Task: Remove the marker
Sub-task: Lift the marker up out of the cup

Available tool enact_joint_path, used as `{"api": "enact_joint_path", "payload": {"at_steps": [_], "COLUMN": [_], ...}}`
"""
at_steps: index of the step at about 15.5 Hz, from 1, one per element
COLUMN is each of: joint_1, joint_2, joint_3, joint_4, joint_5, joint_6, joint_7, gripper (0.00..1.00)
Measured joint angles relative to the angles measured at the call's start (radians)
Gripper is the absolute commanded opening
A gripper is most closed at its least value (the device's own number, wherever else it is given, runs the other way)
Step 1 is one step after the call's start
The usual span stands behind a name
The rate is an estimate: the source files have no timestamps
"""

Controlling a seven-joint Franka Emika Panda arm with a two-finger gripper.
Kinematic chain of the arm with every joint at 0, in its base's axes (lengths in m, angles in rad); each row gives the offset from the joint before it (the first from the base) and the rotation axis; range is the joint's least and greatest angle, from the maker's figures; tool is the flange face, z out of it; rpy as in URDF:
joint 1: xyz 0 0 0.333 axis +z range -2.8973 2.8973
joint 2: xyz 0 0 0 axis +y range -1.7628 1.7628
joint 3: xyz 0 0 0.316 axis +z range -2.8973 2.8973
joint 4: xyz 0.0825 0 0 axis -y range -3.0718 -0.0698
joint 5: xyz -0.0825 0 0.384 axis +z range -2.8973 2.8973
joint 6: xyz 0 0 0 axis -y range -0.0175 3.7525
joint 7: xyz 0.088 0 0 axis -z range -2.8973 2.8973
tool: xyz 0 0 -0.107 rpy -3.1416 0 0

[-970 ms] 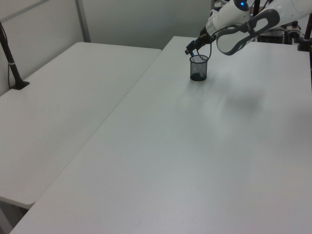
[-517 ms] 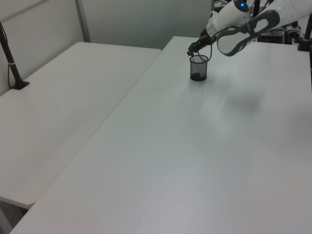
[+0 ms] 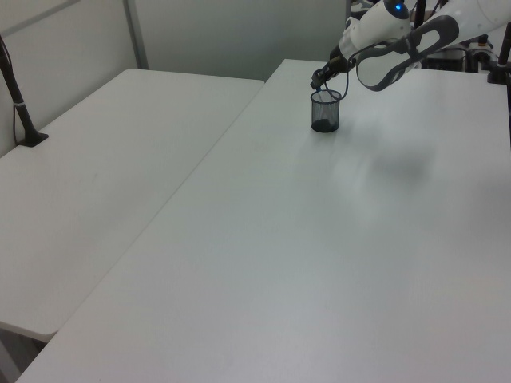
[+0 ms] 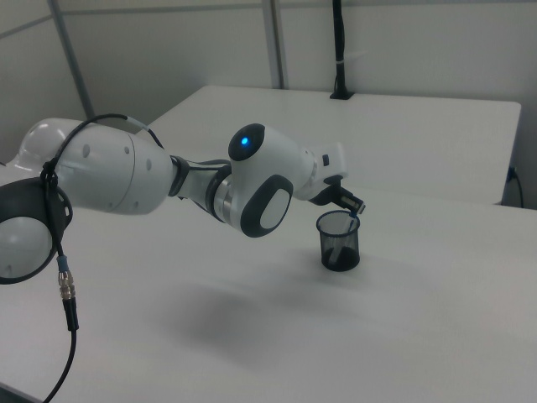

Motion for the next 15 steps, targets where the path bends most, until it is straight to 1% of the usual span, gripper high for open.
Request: {"api": "enact_joint_path", "payload": {"at_steps": [4,7,11,15], "joint_1": [0.0,-0.001,0.0,0.002], "joint_2": [-0.007,-0.031,-0.091,-0.175], "joint_3": [0.0,0.0,0.001,0.008], "joint_4": [0.004,0.006,0.016,0.032], "joint_5": [0.0,0.0,0.002,0.002], "joint_6": [0.0,-0.002,-0.013,-0.027], "joint_7": [0.0,0.0,0.03,0.062], "gripper": [0.2,0.2,0.2,0.2]}}
